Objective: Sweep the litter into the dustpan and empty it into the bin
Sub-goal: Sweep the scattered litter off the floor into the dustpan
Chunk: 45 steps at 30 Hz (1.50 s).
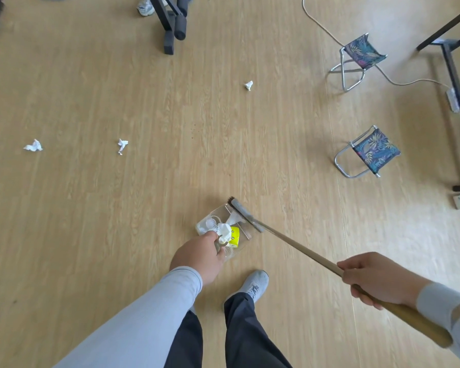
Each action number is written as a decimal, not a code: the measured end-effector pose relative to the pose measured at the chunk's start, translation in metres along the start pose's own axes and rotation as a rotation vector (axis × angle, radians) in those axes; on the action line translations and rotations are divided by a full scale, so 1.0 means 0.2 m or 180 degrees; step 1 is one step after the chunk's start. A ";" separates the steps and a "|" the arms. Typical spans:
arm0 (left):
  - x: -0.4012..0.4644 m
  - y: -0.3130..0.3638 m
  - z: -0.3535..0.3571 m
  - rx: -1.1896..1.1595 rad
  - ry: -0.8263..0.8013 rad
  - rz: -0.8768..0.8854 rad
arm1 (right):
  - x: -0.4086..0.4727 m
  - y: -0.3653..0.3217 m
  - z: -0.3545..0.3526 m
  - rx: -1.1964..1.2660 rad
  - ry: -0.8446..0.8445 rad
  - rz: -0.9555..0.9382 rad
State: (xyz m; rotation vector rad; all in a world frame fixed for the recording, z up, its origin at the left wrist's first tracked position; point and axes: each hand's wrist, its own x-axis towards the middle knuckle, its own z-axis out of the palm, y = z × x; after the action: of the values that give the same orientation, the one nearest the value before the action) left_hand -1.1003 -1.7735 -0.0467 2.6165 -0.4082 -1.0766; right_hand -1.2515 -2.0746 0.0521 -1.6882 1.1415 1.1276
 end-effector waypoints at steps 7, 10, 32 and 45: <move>0.01 0.01 -0.01 0.0028 -0.0011 0.0002 | 0.06 -0.02 0.02 -0.0255 0.0595 0.0090; 0.01 0.01 0.00 0.0022 -0.0005 0.0000 | 0.10 -0.07 0.06 -0.0578 0.0641 0.0114; 0.00 0.01 0.01 0.0009 0.0038 -0.0011 | 0.05 0.05 -0.01 -0.0657 0.0158 0.0194; 0.00 0.01 0.01 -0.0005 0.0041 -0.0021 | 0.07 0.07 0.01 -0.0292 0.0474 0.0092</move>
State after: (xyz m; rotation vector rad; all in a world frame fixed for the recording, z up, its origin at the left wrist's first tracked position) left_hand -1.1013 -1.7762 -0.0474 2.6238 -0.3959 -1.0613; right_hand -1.2620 -2.0803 0.0374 -1.8576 1.2257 1.1016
